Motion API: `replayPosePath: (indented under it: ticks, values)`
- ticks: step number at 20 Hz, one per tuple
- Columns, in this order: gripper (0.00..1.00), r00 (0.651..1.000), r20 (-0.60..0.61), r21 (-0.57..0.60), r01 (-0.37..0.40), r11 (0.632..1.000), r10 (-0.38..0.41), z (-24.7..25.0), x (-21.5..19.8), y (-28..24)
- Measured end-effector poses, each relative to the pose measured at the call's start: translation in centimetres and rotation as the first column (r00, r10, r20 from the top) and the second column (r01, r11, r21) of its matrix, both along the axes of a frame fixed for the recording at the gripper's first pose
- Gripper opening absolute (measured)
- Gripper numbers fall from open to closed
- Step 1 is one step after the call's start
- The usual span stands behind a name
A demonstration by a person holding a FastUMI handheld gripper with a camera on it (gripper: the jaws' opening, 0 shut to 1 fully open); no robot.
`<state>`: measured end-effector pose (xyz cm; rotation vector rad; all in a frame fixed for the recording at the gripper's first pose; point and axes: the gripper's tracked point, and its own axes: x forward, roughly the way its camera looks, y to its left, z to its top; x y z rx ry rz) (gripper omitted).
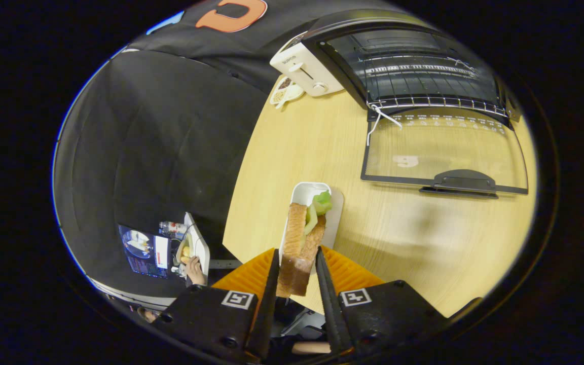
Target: Open the toaster oven, put the food inside, and close the toaster oven door.
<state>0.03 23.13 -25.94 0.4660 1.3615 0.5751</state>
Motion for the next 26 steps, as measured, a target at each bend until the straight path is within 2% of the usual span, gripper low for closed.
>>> replayPosePath:
  ticks: [11,19,26]
  values:
    - [0.25,0.999,0.046,-0.018,0.006,1.000,-0.005,0.8,-0.7,0.0]
    - [0.23,0.997,0.077,0.036,0.024,0.999,-0.026,3.6,-1.2,-0.9]
    - [0.23,0.988,0.104,0.155,0.096,0.983,-0.113,6.8,-0.5,-2.6]
